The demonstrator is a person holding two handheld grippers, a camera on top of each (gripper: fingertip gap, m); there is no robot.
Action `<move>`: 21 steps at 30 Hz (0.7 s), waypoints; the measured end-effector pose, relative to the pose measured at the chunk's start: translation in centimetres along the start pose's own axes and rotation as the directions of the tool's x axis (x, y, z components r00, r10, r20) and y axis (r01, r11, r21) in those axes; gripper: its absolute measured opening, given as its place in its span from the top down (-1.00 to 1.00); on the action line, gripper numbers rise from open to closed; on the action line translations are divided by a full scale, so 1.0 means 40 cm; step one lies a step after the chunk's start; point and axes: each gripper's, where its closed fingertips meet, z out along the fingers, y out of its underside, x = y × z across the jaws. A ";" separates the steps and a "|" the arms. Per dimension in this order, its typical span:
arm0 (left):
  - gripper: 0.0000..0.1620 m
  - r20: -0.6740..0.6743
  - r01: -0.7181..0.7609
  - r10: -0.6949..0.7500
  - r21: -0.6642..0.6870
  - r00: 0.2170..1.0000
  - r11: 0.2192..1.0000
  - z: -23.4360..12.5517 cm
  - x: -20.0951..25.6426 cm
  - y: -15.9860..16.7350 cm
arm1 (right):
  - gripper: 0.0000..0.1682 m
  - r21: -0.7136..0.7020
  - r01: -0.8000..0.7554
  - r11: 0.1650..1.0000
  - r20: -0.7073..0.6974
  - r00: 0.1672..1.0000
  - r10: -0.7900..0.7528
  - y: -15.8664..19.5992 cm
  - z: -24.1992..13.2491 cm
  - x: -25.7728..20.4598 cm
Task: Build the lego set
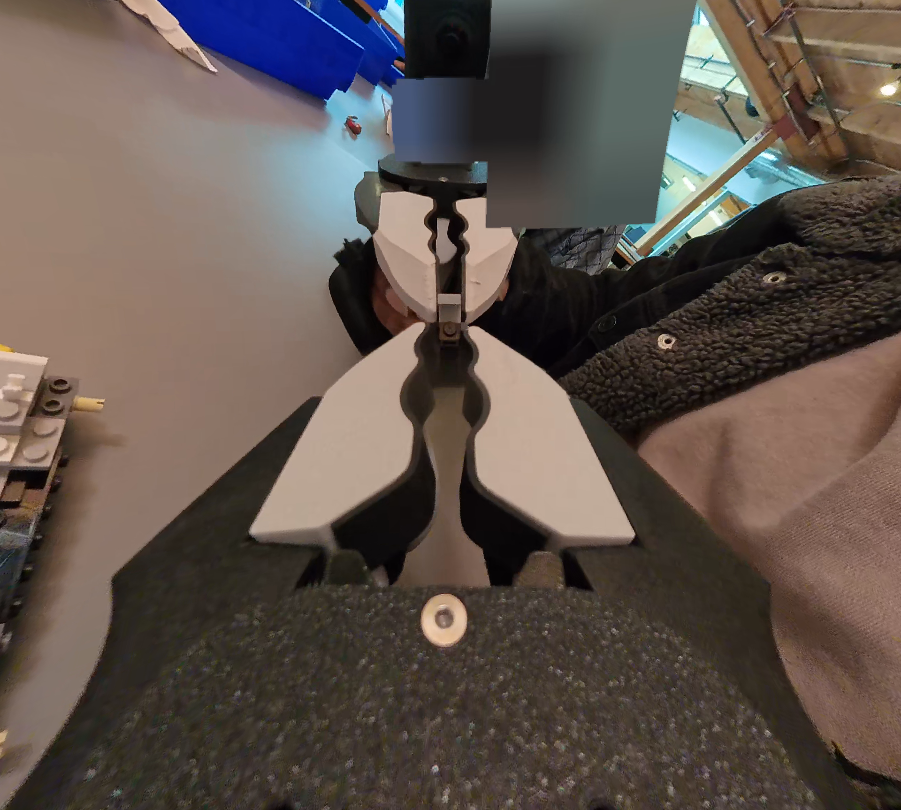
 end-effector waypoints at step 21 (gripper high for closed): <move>0.90 0.011 -0.026 0.026 0.041 1.000 0.999 -0.001 0.004 -0.012 | 0.92 0.017 0.077 0.997 -0.022 0.997 -0.076 -0.011 -0.002 -0.006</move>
